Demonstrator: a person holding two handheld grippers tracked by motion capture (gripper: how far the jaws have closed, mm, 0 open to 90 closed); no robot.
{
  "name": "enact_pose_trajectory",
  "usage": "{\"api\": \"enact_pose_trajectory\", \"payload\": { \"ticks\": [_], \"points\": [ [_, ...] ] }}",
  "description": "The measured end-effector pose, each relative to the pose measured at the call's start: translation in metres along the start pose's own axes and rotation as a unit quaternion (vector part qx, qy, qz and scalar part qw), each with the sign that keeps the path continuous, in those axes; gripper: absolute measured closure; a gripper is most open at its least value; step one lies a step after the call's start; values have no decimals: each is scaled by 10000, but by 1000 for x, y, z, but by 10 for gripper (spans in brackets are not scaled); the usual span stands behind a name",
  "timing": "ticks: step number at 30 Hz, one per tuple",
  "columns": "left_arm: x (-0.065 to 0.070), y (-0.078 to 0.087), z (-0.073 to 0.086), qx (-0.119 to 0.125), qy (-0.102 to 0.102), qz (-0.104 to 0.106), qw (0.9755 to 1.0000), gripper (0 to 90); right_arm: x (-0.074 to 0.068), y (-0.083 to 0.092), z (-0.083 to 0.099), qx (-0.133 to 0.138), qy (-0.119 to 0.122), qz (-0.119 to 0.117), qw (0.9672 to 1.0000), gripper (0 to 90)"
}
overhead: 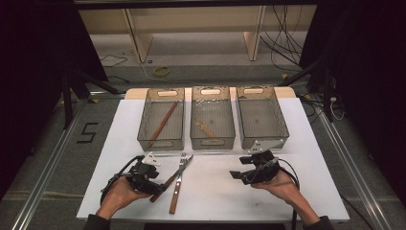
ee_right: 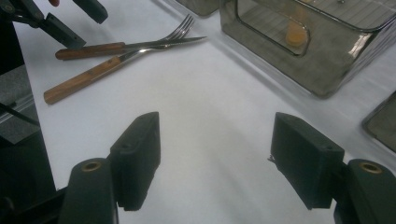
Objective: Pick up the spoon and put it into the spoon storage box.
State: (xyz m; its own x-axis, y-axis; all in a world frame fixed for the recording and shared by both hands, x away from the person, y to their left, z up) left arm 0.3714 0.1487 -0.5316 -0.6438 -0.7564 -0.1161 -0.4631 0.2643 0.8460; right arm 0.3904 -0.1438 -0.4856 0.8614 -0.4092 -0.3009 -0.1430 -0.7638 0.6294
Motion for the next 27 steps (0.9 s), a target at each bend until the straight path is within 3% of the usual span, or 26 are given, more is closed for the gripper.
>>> {"api": "enact_pose_trajectory", "payload": {
  "ticks": [10, 23, 27],
  "points": [
    [0, 1, 5, -249, -79, -14, 9997, 425, -3, 0, 5, -30, -2, -50, 10000, 339],
    [8, -1, 19, -769, -231, 2, 9968, 464, -5, 0, 11, -67, -15, -68, 10000, 340],
    [7, -2, 23, -832, -238, -30, 9962, 490, -6, 1, 13, -61, -13, -63, 10000, 340]
  ]
}}
Point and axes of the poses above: each handheld gripper's, and its own axes: y roughly backward along the jaws, z roughly out of its underside, x roughly to its right, the point moved 8 cm from there along -y, roughly forward along the jaws, and after that the axes turned 14 degrees about -z, right-handed, at the moved point
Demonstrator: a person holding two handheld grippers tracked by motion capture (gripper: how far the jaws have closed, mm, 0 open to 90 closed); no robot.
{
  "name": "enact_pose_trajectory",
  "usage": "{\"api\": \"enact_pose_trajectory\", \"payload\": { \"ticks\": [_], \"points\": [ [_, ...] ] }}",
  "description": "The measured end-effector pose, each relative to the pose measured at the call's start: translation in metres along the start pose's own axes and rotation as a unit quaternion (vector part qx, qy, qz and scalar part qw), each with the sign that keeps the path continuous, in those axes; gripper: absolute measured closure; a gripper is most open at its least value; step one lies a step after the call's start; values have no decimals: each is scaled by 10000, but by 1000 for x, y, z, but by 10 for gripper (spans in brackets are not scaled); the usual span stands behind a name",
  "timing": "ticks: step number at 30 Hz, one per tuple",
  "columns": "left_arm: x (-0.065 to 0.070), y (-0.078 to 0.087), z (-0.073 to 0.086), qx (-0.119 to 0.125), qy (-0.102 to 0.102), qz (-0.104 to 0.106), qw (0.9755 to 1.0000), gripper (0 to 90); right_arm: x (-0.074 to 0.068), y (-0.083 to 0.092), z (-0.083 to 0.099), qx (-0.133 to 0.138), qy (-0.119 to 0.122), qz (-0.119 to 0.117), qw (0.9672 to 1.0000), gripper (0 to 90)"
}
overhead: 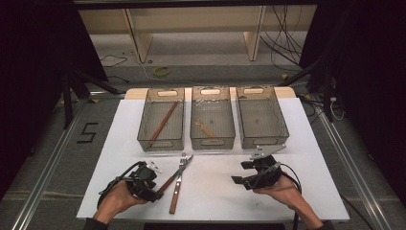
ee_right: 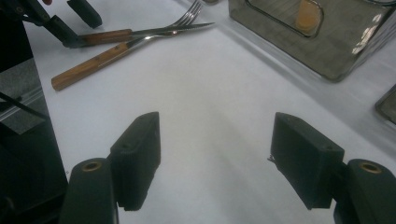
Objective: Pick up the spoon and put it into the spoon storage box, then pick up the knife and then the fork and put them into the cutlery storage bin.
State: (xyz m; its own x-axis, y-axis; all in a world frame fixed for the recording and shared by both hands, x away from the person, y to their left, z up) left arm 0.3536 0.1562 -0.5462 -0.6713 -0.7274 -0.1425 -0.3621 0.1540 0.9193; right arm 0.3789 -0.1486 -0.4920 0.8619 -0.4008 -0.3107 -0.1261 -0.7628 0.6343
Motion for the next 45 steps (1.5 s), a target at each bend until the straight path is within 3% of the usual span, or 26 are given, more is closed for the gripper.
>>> {"api": "enact_pose_trajectory", "payload": {
  "ticks": [7, 17, 29, 37, 45],
  "points": [
    [1, 0, 1, -4, 42, -20, 10000, 526, 1, 0, 2, -18, -18, 0, 10000, 341],
    [2, 0, 2, -28, -216, -255, 9994, 618, -1, -1, 2, -41, 4, 3, 10000, 346],
    [5, 1, 1, -54, -224, -257, 9994, 723, 0, -1, 3, -58, 2, 26, 10000, 349],
    [6, 1, 0, 33, -236, -272, 9993, 748, 0, -1, 3, -54, 1, 31, 10000, 351],
    [7, 2, -5, 281, -318, -321, 9986, 750, -1, -1, 2, -38, 4, 12, 10000, 352]
  ]
}}
Point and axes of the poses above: each handheld gripper's, and its own axes: y roughly backward along the jaws, z roughly out of its underside, x roughly to its right, the point moved 8 cm from there along -y, roughly forward along the jaws, and after that the axes turned 14 degrees about -z, right-handed, at the moved point
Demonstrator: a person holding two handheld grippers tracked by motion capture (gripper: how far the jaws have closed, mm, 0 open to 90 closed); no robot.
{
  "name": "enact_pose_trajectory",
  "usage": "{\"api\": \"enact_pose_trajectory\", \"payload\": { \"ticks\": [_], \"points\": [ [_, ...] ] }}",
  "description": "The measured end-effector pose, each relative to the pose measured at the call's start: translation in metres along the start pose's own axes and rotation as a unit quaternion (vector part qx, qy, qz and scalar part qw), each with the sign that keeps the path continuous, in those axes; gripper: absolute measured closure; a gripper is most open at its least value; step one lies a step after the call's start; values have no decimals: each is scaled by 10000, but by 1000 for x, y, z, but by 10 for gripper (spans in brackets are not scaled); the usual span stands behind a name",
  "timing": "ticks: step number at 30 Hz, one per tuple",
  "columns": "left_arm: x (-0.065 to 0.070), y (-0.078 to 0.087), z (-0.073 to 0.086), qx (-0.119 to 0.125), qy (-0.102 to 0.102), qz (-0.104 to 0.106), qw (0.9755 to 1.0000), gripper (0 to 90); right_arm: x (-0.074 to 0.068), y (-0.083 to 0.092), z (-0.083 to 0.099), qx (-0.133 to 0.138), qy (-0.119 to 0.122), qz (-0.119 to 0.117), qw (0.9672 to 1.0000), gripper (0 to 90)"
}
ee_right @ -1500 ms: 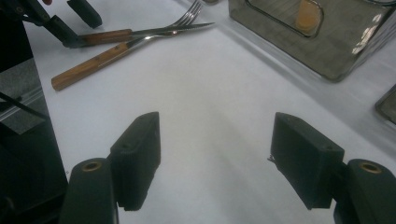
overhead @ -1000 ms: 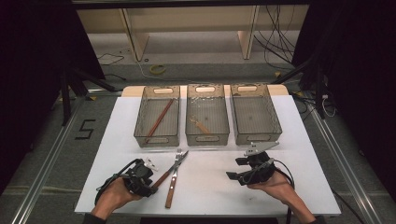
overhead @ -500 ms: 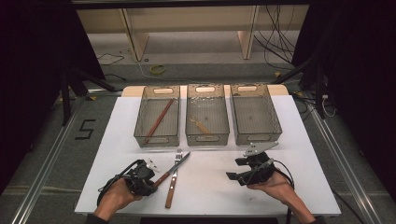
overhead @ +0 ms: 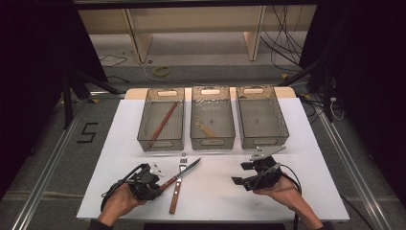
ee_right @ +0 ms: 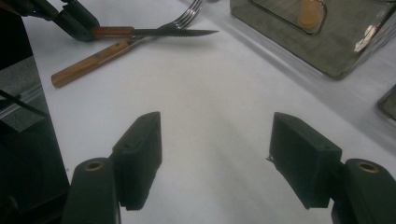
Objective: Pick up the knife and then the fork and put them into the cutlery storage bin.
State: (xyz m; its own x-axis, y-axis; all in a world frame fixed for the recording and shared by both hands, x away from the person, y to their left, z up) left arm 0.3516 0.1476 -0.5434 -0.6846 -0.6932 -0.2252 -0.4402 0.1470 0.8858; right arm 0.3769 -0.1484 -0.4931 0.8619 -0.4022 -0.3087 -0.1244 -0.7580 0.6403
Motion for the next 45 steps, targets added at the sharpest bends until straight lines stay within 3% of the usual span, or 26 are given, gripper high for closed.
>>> {"api": "enact_pose_trajectory", "payload": {
  "ticks": [7, 12, 17, 27, 31, 38, 45],
  "points": [
    [5, 7, -11, 275, -136, 14, 9995, 750, -5, 0, -6, 68, 105, -32, 9999, 353],
    [17, 15, -24, 426, -467, 158, 9979, 750, -19, -2, -21, 136, 483, -144, 9986, 349],
    [33, 18, -37, 502, -782, 293, 9952, 750, -35, -11, -33, 14, 896, -276, 9956, 348],
    [60, 17, -56, 550, -1376, 444, 9880, 749, -48, -39, -34, -690, 1507, -404, 9854, 360],
    [69, 17, -60, 582, -1500, 504, 9857, 749, -48, -48, -32, -882, 1624, -467, 9817, 375],
    [79, 24, -67, 711, -1672, 554, 9818, 749, -53, -62, -24, -1376, 1853, -680, 9706, 397],
    [86, 30, -70, 743, -1867, 626, 9776, 749, -57, -68, -17, -1640, 1937, -760, 9643, 478]
  ]
}}
Point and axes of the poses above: each handheld gripper's, and its own axes: y roughly backward along the jaws, z roughly out of its underside, x roughly to its right, the point moved 8 cm from there along -y, roughly forward along the jaws, and after that the axes turned 14 degrees about -z, right-handed, at the moved point
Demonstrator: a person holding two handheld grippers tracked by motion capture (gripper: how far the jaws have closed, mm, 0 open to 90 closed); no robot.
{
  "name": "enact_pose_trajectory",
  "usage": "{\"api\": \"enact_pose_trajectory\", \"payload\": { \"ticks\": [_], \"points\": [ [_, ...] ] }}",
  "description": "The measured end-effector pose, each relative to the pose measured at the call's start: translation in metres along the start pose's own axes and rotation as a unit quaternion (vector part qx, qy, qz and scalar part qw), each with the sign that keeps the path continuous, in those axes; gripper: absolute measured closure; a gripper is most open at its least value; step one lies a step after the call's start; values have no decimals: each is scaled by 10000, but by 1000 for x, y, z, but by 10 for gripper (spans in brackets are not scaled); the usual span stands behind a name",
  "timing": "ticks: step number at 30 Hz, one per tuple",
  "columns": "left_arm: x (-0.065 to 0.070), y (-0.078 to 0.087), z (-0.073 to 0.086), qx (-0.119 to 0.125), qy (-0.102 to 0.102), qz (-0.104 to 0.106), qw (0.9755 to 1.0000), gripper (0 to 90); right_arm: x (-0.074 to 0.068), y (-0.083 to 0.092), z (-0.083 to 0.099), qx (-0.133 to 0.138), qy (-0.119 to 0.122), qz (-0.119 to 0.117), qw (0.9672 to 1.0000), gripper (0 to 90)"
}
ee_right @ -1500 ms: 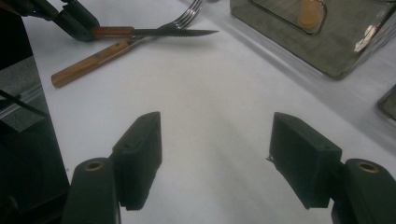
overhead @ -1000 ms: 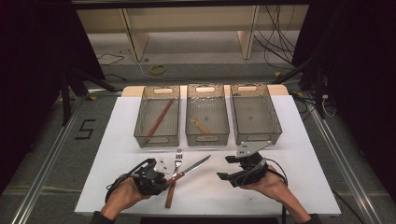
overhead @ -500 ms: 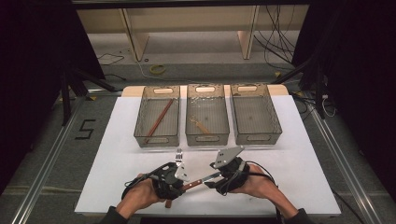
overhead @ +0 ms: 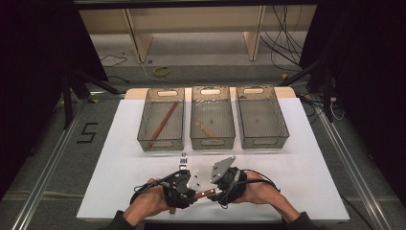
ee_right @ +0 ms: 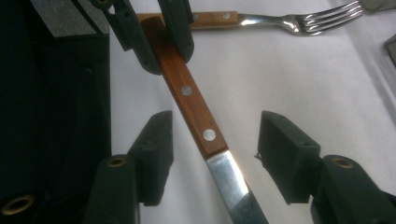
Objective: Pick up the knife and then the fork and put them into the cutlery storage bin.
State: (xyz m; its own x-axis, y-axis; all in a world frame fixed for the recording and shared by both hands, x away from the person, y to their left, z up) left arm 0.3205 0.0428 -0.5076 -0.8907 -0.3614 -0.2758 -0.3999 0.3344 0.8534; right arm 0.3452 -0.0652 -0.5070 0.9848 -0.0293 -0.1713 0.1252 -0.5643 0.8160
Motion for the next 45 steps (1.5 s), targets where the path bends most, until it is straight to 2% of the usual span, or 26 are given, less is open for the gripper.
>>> {"api": "enact_pose_trajectory", "payload": {
  "ticks": [6, 7, 11, 16, 20, 22, 23, 26, 29, 31, 34, 35, 36, 39, 41, 45],
  "points": [
    [4, 2, -3, 38, -91, 28, 9999, 749, -4, -5, 2, -215, 161, -78, 9996, 558],
    [4, 3, -3, 32, -100, 24, 9999, 749, -6, -5, 3, -218, 111, -109, 9996, 577],
    [3, 3, -3, 33, -119, 40, 9999, 748, -7, -5, 3, -258, 224, -148, 9993, 663],
    [5, 2, -3, 29, -265, 85, 9996, 747, -10, -8, 6, -367, 317, -251, 9985, 701],
    [6, 2, -2, 71, -377, 125, 9992, 744, -12, -8, 7, -421, 503, -338, 9973, 727],
    [5, 2, -2, 113, -391, 100, 9991, 736, -13, -8, 8, -442, 531, -376, 9969, 746],
    [5, 3, -2, 140, -419, 94, 9990, 729, -13, -8, 8, -484, 649, -399, 9959, 758],
    [3, 3, -2, 208, -405, 99, 9989, 707, -16, -9, 8, -445, 637, -472, 9959, 777],
    [2, 2, -3, 364, -217, 79, 9991, 675, -16, -7, 8, -419, 580, -464, 9964, 780],
    [-2, 3, -4, 434, -132, 22, 9990, 596, -15, -5, 8, -344, 551, -474, 9968, 780],
    [-8, 5, -4, 524, 128, -52, 9985, 487, -11, -2, 9, -257, 420, -393, 9980, 780],
    [-10, 6, -4, 585, 282, -88, 9978, 441, -10, -1, 10, -269, 392, -375, 9982, 780],
    [-14, 7, -4, 613, 328, -119, 9975, 419, -9, 0, 11, -269, 386, -347, 9983, 780],
    [-22, 9, -5, 782, 597, -273, 9948, 351, -5, 4, 13, -229, 328, -268, 9988, 780],
    [-27, 11, -4, 871, 799, -300, 9925, 321, -3, 7, 15, -178, 223, -232, 9993, 780],
    [-36, 11, 2, 909, 1191, -518, 9873, 268, 7, 14, 19, -72, 71, -33, 9999, 780]
  ]
}}
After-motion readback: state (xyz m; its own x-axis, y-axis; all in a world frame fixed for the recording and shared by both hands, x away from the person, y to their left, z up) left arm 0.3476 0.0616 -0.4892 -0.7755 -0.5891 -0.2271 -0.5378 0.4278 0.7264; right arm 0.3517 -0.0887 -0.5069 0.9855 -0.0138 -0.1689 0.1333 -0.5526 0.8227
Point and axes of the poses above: each handheld gripper's, and its own axes: y roughly backward along the jaws, z roughly out of its underside, x roughly to its right, the point moved 8 cm from there along -y, roughly forward along the jaws, and after that the axes turned 14 degrees about -z, right-handed, at the moved point
